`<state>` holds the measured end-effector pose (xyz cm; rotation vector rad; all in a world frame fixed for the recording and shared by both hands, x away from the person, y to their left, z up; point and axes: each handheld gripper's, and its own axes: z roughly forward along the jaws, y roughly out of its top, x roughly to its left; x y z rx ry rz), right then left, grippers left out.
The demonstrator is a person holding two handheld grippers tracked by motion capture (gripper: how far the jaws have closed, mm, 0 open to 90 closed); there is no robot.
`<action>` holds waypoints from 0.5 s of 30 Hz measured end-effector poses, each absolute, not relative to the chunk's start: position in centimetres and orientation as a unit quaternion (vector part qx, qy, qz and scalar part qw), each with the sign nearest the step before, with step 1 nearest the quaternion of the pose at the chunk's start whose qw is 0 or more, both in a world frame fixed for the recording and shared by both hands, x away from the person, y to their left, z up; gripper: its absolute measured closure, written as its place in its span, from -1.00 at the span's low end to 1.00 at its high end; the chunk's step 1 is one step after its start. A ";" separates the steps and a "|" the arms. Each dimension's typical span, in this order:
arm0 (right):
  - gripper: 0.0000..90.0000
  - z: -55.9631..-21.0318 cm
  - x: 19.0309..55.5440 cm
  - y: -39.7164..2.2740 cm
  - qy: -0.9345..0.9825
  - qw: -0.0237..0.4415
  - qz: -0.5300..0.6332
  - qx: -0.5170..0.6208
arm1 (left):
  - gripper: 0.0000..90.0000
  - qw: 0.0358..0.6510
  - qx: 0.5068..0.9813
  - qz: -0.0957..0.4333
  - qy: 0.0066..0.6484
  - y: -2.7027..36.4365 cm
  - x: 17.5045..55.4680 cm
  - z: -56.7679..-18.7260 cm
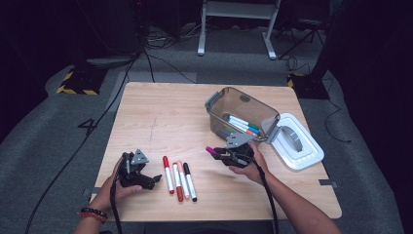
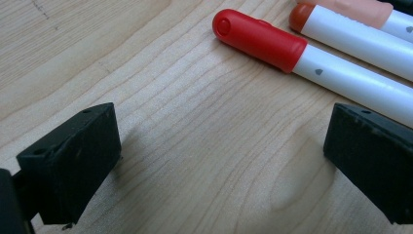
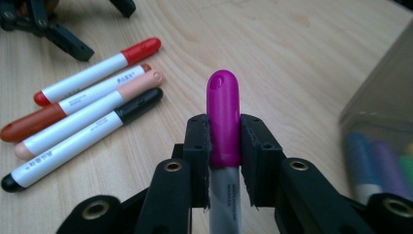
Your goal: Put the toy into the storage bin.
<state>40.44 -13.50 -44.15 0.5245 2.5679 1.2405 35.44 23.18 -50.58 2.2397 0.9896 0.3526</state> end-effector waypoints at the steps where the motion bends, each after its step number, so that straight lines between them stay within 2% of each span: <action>1: 0.67 -43.8 40.4 -13.7 0.877 0.121 0.428 0.181 | -0.99 0.327 0.855 0.136 0.378 23.2 35.4 -50.6; 15: 0.67 -36.0 39.5 -18.0 0.850 0.158 0.466 0.190 | -0.99 0.328 0.855 0.135 0.379 23.2 35.4 -50.6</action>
